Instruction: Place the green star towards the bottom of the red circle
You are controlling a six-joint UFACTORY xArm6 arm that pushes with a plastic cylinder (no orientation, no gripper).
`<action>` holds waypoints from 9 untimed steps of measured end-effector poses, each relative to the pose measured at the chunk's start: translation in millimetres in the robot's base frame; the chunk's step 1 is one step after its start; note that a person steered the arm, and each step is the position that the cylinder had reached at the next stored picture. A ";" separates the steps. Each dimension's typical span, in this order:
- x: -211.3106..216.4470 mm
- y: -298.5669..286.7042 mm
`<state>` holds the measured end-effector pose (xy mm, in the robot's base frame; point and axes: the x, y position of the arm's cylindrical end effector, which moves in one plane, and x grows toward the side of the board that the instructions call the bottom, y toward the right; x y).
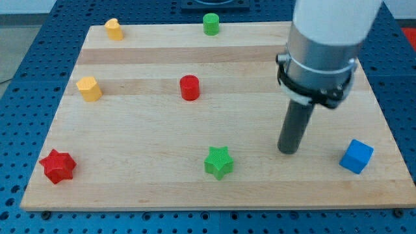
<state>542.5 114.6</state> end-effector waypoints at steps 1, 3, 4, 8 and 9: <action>17.5 -21.3; 43.7 -42.7; 23.6 -105.1; 32.4 -177.8; 23.3 -234.4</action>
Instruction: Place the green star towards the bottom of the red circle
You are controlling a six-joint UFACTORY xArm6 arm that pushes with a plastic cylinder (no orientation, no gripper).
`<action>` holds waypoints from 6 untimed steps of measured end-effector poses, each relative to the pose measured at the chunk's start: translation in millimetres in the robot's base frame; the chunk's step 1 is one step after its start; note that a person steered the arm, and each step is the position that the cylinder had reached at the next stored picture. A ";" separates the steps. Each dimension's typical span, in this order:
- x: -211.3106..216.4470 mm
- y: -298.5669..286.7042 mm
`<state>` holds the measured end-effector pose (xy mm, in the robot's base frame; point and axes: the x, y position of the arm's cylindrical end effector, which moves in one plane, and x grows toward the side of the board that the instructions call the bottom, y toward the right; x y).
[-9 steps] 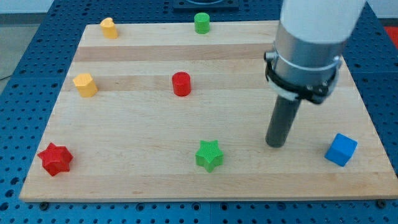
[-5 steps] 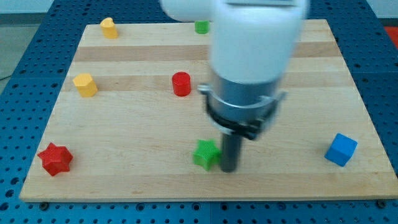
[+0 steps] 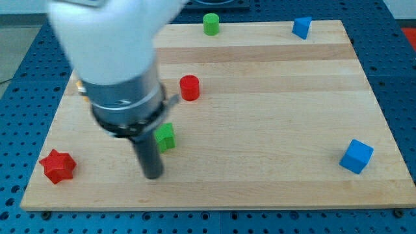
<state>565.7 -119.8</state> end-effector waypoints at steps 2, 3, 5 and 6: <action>-84.4 55.7; -85.4 60.9; -47.2 103.3; -77.6 95.8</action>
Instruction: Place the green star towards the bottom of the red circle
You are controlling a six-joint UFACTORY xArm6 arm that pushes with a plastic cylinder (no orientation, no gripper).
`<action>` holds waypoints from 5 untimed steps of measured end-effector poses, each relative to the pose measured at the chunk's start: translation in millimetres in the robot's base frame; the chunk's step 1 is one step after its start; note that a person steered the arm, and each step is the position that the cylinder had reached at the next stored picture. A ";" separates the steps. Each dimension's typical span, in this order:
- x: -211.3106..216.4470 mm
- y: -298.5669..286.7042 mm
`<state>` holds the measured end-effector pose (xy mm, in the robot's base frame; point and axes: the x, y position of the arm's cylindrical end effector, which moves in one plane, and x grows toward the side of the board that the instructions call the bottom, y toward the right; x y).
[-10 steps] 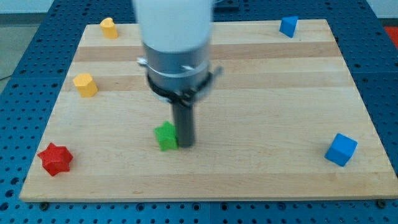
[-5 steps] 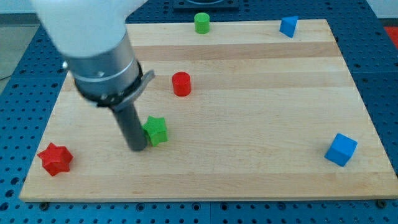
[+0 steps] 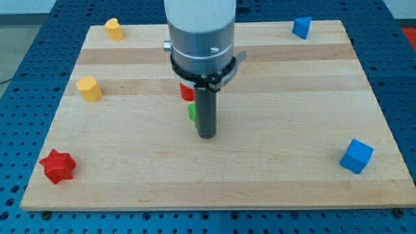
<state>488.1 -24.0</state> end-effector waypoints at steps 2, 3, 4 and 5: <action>-17.6 -8.9; -16.3 -1.3; -17.3 77.8; -21.0 188.2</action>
<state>467.2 164.2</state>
